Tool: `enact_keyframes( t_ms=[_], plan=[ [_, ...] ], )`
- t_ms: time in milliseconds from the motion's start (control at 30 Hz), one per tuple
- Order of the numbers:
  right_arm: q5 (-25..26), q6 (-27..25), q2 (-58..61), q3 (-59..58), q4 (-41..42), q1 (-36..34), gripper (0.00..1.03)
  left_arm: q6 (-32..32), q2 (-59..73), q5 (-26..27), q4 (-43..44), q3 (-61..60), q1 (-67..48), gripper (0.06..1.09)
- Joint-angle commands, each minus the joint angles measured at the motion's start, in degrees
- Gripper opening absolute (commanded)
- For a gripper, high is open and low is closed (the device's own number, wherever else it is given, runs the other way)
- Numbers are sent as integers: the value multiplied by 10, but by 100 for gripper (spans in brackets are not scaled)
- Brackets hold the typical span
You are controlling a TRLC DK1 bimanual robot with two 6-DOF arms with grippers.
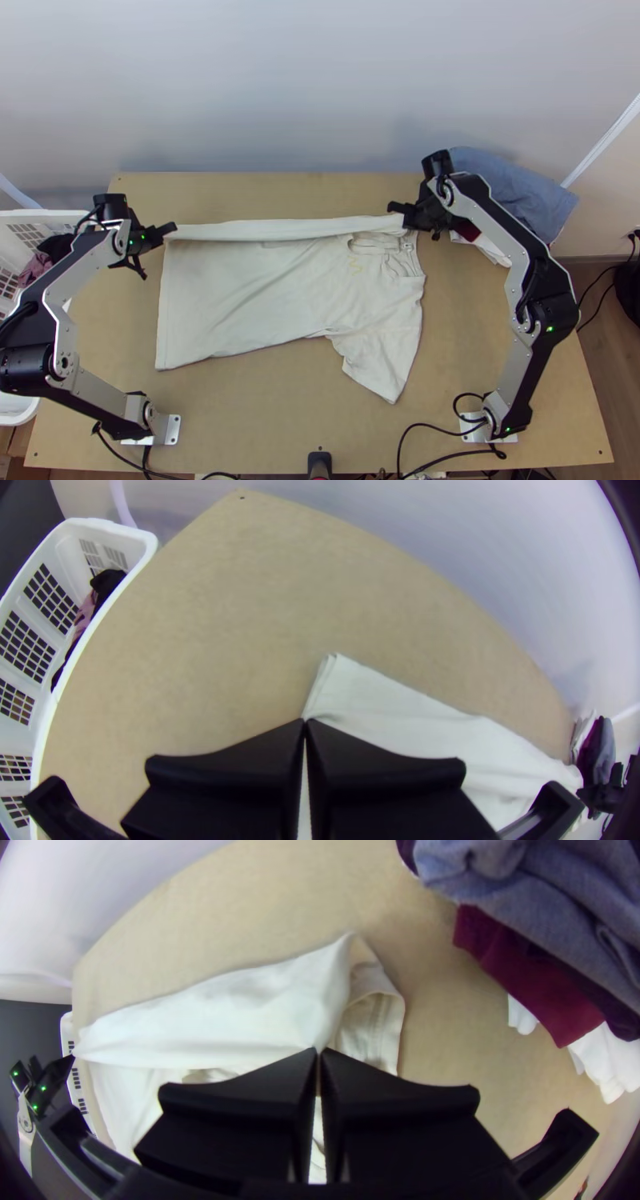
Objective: Fold the t-shirt
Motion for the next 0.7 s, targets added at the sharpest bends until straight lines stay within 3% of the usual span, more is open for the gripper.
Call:
enact_keyframes(
  t_ms=[0,67,100,133,167,200,233,267,300,433,667],
  plan=[
    [6,-3,-25,-32,8,3,3,17,-28,3,12,-42,-2,10],
    [22,-3,-29,-44,14,4,3,27,-42,2,20,-62,-7,10],
    [31,-3,-32,-49,14,7,14,33,-53,3,22,-72,-10,10],
    [35,-3,-40,-54,14,9,37,35,-65,2,23,-81,-14,18],
    [39,-3,-48,-62,14,10,65,39,-76,3,24,-91,-16,35],
    [46,-3,-57,-69,14,12,80,41,-89,2,23,-101,-18,56],
    [47,-3,-66,-75,14,12,80,45,-103,2,22,-113,-21,77],
    [47,-3,-79,-84,14,10,81,46,-114,2,21,-123,-21,91],
    [47,-4,-94,-94,14,9,87,47,-125,3,18,-128,-20,96],
    [47,-9,-180,-151,14,9,97,56,-168,3,21,-144,1,102],
    [39,19,-353,-304,5,10,98,99,-271,3,-6,-161,25,102]
  ],
)
